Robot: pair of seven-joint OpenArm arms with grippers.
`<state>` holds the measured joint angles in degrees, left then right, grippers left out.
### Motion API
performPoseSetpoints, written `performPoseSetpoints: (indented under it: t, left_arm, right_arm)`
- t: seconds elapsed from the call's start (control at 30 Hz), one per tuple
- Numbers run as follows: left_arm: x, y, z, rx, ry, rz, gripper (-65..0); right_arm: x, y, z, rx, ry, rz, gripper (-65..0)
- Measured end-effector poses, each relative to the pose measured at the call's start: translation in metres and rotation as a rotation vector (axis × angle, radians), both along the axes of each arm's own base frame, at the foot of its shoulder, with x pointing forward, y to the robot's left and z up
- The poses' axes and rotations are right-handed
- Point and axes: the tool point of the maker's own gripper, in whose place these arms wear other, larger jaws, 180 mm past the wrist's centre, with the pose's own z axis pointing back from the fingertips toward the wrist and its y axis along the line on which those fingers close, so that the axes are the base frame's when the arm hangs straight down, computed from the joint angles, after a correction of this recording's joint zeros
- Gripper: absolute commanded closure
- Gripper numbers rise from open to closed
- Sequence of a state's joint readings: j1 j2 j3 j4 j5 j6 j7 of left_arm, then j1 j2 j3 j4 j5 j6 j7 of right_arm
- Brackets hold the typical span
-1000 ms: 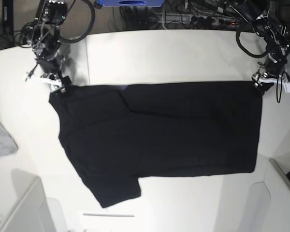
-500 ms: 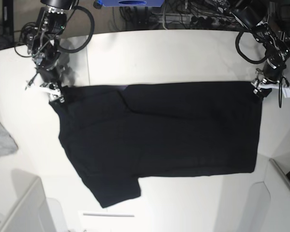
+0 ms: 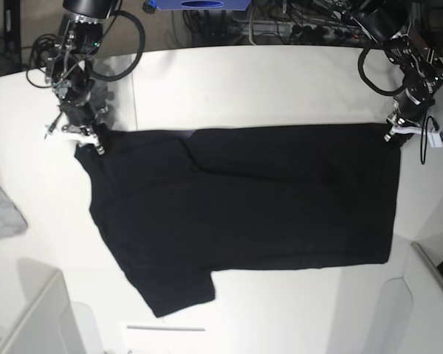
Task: Fold the T-shirt properly
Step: 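Drag the shirt toward the robot with both grippers, then release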
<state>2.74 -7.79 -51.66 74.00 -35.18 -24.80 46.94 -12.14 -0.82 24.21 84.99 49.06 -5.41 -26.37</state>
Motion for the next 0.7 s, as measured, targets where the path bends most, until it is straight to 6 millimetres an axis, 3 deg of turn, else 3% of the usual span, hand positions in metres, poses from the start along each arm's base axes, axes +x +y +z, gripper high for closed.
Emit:
performPoseSetpoints:
  t: [0.17,0.27,0.7]
  left_arm:
    - [0.003,-0.006,-0.001,-0.007,0.003,-0.016,0.0]
    - [0.002,-0.005,-0.001,-0.006,0.003,-0.015,0.0]
    - [-0.018,0.000,-0.005,0.010,0.024,-0.020,0.0]
  right_arm:
    - [-0.001,-0.002,-0.001,-0.004,0.004,0.009,-8.4]
    - [-0.003,-0.007,-0.006,-0.010,0.000,-0.009,0.0]
    - [-0.018,-0.016,-0.006,-0.039,0.006,-0.005,0.0]
